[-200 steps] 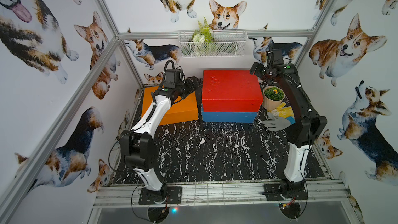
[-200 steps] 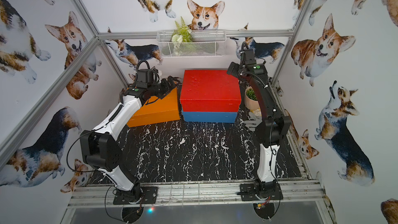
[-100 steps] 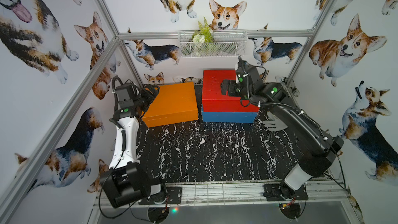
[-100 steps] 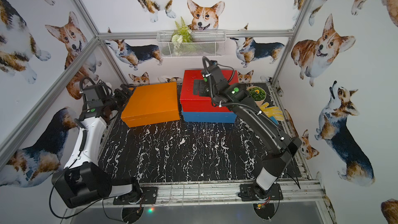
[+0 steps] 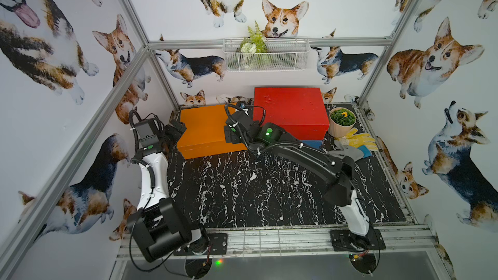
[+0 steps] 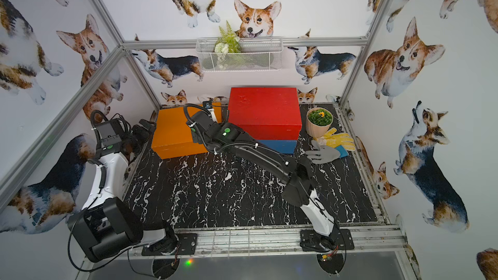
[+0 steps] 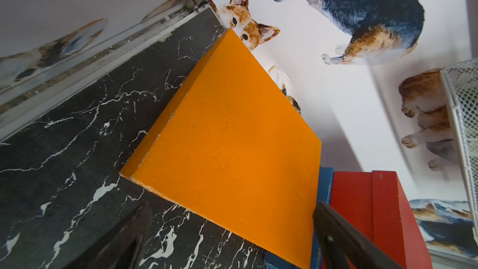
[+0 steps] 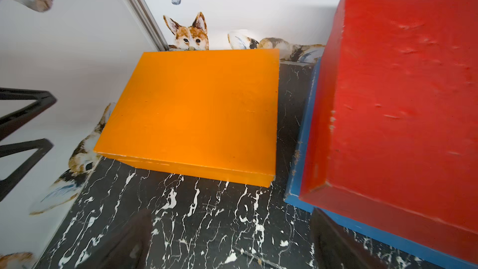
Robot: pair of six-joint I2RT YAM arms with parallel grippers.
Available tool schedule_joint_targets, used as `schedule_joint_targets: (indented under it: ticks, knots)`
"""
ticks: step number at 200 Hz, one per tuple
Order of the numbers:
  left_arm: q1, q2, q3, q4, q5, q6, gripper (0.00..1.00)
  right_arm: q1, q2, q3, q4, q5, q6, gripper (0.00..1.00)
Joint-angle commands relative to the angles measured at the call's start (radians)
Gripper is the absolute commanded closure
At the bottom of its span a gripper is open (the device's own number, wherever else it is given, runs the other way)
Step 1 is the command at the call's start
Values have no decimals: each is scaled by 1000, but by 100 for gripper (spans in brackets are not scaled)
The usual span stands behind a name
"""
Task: Stack the shoeboxes
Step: Adjust the shoebox, then adjust the shoebox at the corner of the board.
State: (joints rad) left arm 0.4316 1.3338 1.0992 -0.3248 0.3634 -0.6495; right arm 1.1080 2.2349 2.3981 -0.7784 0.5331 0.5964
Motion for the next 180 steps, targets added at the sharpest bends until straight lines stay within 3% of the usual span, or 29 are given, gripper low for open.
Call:
schedule_joint_targets:
  ticks: [1,24,62,180]
  knots:
    - [4,12,-6,-3,-30,25,0,1,128,166,-98,80,22,5]
    - [6,34,-4,4,-22,20,0,-23,239,271,-112,59,42,6]
    - [8,57,-8,22,-7,7,0,-56,264,202,-47,48,78,8]
    - [7,129,-6,67,12,-5,0,-62,367,213,-19,24,130,8]
